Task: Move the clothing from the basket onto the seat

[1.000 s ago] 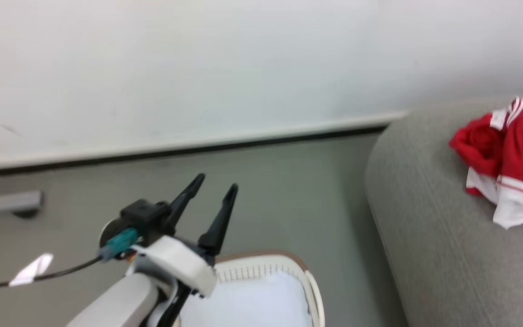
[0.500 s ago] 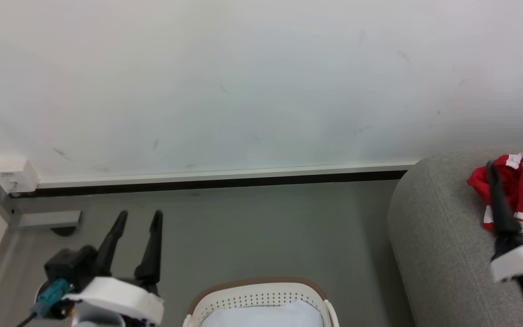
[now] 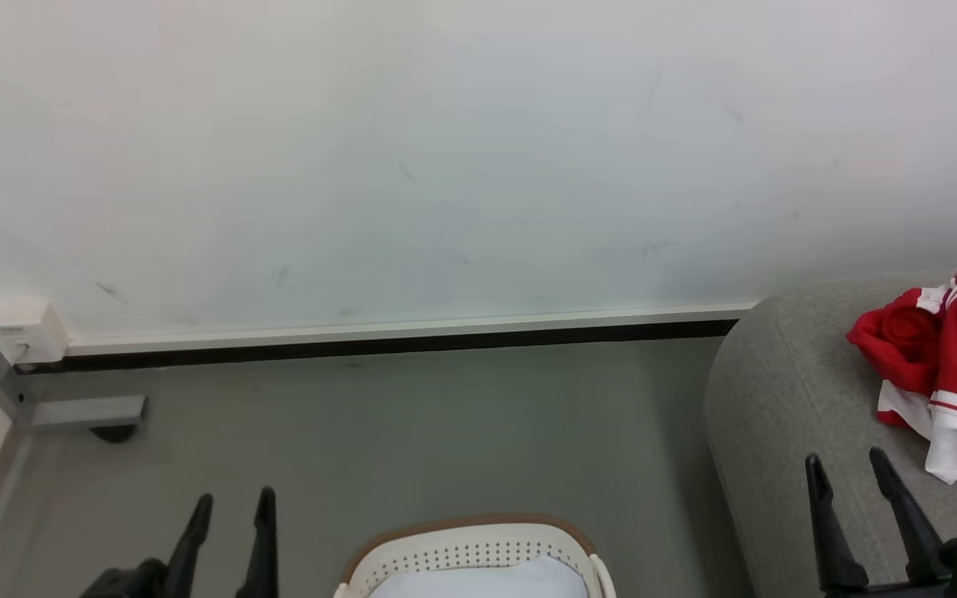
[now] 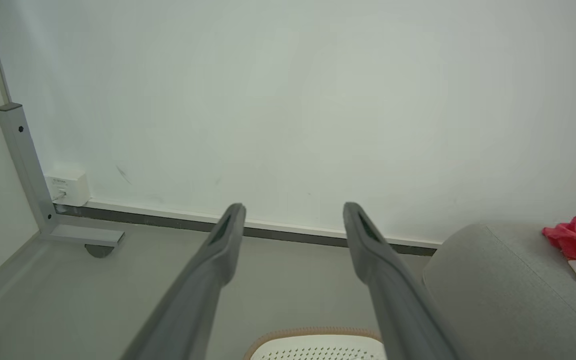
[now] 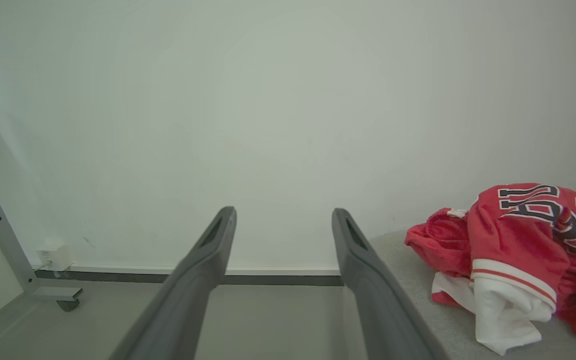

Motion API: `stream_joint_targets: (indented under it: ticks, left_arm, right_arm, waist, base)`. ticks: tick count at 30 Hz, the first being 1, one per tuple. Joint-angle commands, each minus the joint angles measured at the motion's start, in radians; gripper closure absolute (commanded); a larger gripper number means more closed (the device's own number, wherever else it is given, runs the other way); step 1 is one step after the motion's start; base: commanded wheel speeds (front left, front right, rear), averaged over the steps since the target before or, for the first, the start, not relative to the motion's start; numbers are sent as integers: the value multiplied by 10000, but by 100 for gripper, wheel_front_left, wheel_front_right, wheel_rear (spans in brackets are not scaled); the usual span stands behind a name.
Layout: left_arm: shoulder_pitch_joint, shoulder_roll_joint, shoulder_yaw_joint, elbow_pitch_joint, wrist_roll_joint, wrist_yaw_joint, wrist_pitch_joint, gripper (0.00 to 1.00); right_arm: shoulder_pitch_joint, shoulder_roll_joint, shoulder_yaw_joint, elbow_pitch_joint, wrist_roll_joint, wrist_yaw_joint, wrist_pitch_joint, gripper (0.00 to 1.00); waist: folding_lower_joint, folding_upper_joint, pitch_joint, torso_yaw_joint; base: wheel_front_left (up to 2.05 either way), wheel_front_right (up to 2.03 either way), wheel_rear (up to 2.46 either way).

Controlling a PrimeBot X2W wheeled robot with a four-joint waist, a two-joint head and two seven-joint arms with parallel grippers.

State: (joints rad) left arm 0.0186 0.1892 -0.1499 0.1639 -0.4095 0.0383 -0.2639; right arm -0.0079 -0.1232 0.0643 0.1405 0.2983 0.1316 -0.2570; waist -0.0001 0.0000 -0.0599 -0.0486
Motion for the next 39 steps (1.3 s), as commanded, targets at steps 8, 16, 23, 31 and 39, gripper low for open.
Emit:
stream_joint_targets:
  ticks: [8,16,23,31,39]
  left_arm:
    - [471,-785,1065,314,1348,-820,-7,0]
    - [157,-1126,1650,452,1953,-1236,-7,0]
    - [158,-1258,1863,556,2015,-1408,2,100]
    - [100,-1306,1973,923,1016,-1427,386,100]
    - [-20,-1312,2001,852,-463,-1457,726,100]
  right_arm:
    - [405,460,56,244,-483,-19,-80,0]
    - [152,537,201,347,-496,-19,-85,0]
    - [89,581,333,378,-494,0,-56,100]
    - [201,593,245,603,544,1,192,100]
    - [41,549,78,661,2012,0,536,100]
  waist:
    - [1,0,114,-13]
    - [1,0,139,0]
    - [1,0,139,24]
    - [1,0,161,45]
    - [1,0,192,74]
  base:
    - [0,0,0]
    - [0,0,0]
    - [0,0,0]
    - [0,0,0]
    - [0,0,0]
